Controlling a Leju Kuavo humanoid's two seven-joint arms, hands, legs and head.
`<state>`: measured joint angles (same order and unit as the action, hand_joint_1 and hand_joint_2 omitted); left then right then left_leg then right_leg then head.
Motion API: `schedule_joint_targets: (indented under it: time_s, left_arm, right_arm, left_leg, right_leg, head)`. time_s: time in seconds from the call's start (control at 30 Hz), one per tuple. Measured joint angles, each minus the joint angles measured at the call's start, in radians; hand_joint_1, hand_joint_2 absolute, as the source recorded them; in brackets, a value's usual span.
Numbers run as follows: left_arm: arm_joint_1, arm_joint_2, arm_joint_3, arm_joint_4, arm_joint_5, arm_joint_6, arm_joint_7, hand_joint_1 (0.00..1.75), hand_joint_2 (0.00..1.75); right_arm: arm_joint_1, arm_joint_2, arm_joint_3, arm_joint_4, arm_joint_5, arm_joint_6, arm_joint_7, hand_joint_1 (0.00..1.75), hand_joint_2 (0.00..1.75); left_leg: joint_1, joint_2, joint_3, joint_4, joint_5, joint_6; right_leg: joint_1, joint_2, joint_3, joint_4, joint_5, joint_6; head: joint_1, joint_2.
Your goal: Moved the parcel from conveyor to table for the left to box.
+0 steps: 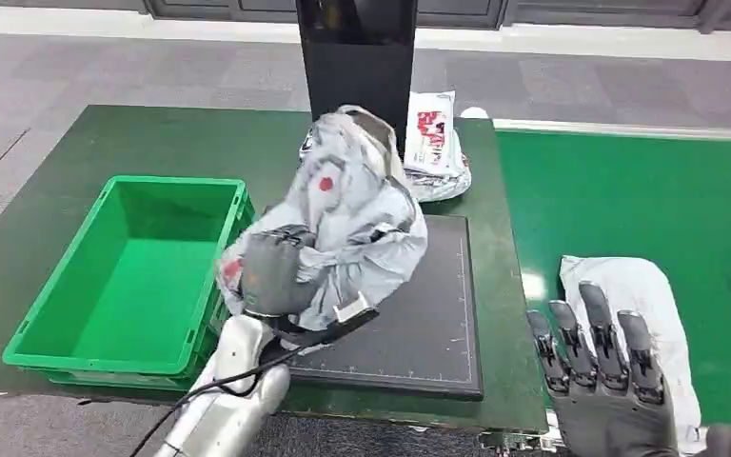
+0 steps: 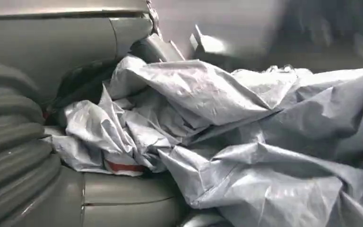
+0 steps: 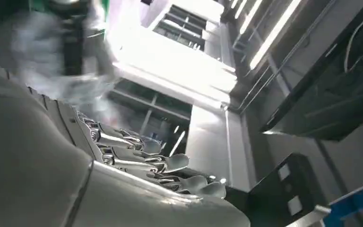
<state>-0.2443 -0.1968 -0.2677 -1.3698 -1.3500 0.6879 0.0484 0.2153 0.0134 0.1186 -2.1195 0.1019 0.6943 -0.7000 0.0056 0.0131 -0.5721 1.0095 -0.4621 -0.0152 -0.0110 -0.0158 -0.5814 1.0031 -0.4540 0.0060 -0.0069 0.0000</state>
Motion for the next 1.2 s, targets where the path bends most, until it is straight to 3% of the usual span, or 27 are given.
schedule_joint_targets:
  time_s: [0.13,0.33,0.53,0.67,0.9,0.93,0.97,1.2]
  left_arm:
    - [0.043,0.021,0.060,-0.180,0.006,0.009,-0.021,1.75,1.75]
    - [0.072,0.032,0.101,-0.291,0.005,0.009,-0.052,1.75,1.75]
    - [0.054,0.033,0.216,-0.355,-0.030,0.009,-0.083,1.75,1.75]
    - [-0.029,0.070,0.312,-0.287,-0.160,-0.118,0.049,1.75,1.75]
    - [-0.184,0.242,0.254,-0.053,-0.164,-0.293,0.375,1.69,1.75]
    - [-0.206,0.263,0.235,-0.016,-0.164,-0.311,0.395,0.28,1.75]
    - [-0.230,0.282,0.216,0.031,-0.164,-0.336,0.416,0.00,0.00]
    - [-0.311,0.349,0.141,0.231,-0.164,-0.420,0.497,0.00,0.00]
  right_arm:
    - [0.013,0.000,-0.005,0.000,0.000,-0.013,0.000,0.00,0.00]
    - [0.016,0.000,-0.005,0.002,0.002,-0.019,0.000,0.00,0.00]
    - [0.025,0.000,-0.005,0.015,0.019,-0.042,0.000,0.00,0.00]
    - [0.024,0.000,-0.005,0.033,0.021,-0.048,0.000,0.00,0.00]
    - [0.017,0.000,-0.005,0.060,0.024,-0.030,0.000,0.00,0.00]
    - [0.015,0.000,-0.005,0.064,0.024,-0.028,0.000,0.00,0.00]
    - [0.013,0.000,-0.005,0.069,0.024,-0.027,0.000,0.00,0.00]
    - [0.005,0.000,-0.005,0.089,0.024,-0.024,0.000,0.00,0.00]
  left_leg:
    - [0.000,0.000,0.000,0.000,-0.001,0.000]
    - [0.000,0.000,-0.001,0.000,-0.001,0.000]
    - [0.000,0.000,0.000,0.000,0.000,0.000]
    - [0.000,0.000,0.000,0.000,0.000,-0.001]
    - [0.001,0.001,-0.001,0.000,0.003,-0.004]
    - [0.001,0.001,-0.001,0.000,0.003,-0.004]
    - [0.001,0.001,-0.001,0.000,0.003,-0.004]
    - [0.001,0.002,-0.002,0.000,0.003,-0.004]
  right_leg:
    - [0.000,-0.001,0.000,0.000,-0.001,0.000]
    - [0.000,0.000,0.000,0.000,-0.001,0.000]
    - [0.000,0.000,0.000,0.000,-0.001,0.000]
    - [0.001,-0.001,-0.001,0.000,-0.001,0.000]
    - [0.002,0.001,-0.003,0.001,0.002,-0.004]
    - [0.003,0.001,-0.004,0.001,0.002,-0.005]
    - [0.003,0.001,-0.004,0.001,0.003,-0.005]
    - [0.002,0.002,-0.004,0.001,0.003,-0.005]
  head:
    - [0.000,0.000]
    - [0.000,0.000]
    - [0.000,0.000]
    - [0.000,0.000]
    - [0.000,0.000]
    - [0.000,0.000]
    - [0.000,0.000]
    - [0.000,0.000]
